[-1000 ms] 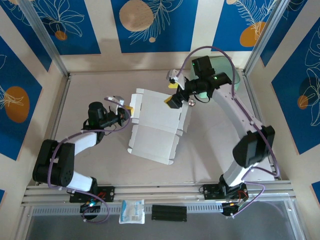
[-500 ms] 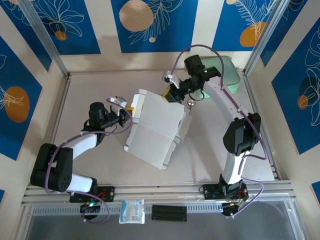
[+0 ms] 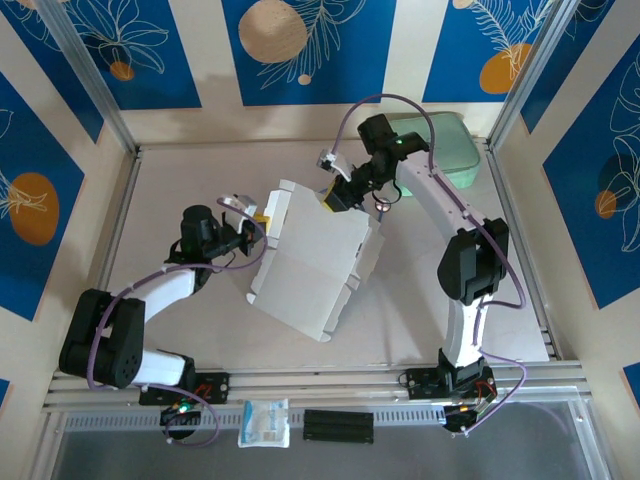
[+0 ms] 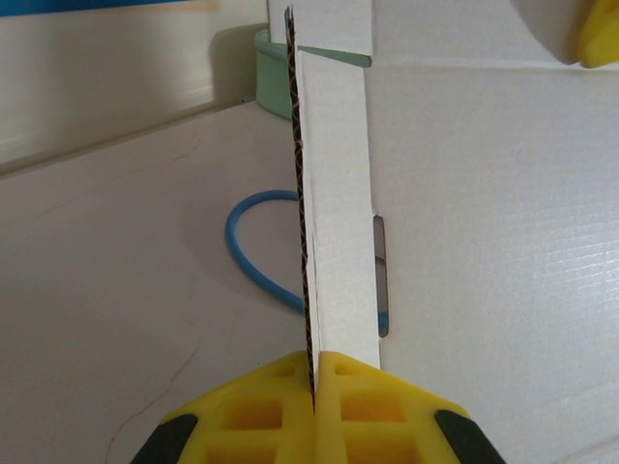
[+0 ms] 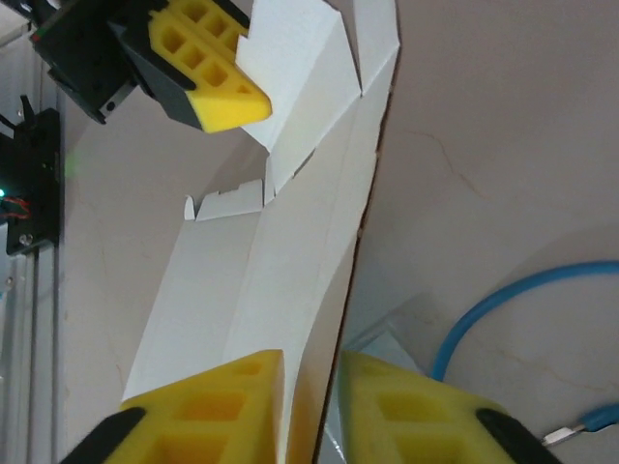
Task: Fold the paper box
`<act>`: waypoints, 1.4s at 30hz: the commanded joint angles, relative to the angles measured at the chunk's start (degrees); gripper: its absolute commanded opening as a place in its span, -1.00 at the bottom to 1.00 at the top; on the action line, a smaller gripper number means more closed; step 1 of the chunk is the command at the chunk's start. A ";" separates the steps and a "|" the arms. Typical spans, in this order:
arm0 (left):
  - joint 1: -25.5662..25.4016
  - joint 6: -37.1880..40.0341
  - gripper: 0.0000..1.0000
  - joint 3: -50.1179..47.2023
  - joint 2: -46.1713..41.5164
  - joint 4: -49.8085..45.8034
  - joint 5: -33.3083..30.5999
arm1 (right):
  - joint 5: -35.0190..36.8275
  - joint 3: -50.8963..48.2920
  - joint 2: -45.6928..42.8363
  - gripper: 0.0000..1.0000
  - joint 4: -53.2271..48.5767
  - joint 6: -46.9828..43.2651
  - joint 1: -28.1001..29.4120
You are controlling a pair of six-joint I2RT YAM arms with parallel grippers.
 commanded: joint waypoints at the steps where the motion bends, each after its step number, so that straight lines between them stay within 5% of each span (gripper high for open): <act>1: -0.68 2.21 -1.00 0.89 -1.13 -1.85 -1.43 | -0.41 2.16 0.09 -0.72 -2.90 1.31 -0.45; 9: -1.42 0.39 -1.00 1.25 -1.78 -2.85 -3.79 | 2.76 2.21 -0.43 -0.94 -1.65 1.39 0.58; 16: -2.30 -14.43 -0.48 0.37 -6.74 -6.25 -14.22 | 17.36 -1.91 -3.25 -1.00 3.66 -5.53 6.09; 25: -2.46 -32.77 -0.18 4.39 -19.49 -39.61 -28.29 | 36.90 -18.18 -12.94 -1.00 20.16 -20.49 14.52; 33: -2.44 -35.33 -0.12 9.55 -22.46 -51.54 -20.41 | 45.02 -32.74 -22.71 -1.00 40.78 -32.49 19.37; 38: -3.72 -40.70 -0.34 6.10 -25.70 -48.72 -13.82 | 44.74 -39.21 -25.85 -1.00 49.95 -33.20 18.82; 42: -10.01 -45.73 -0.51 2.96 -28.96 -48.21 -14.62 | 44.55 -41.95 -26.34 -1.00 51.75 -30.88 18.09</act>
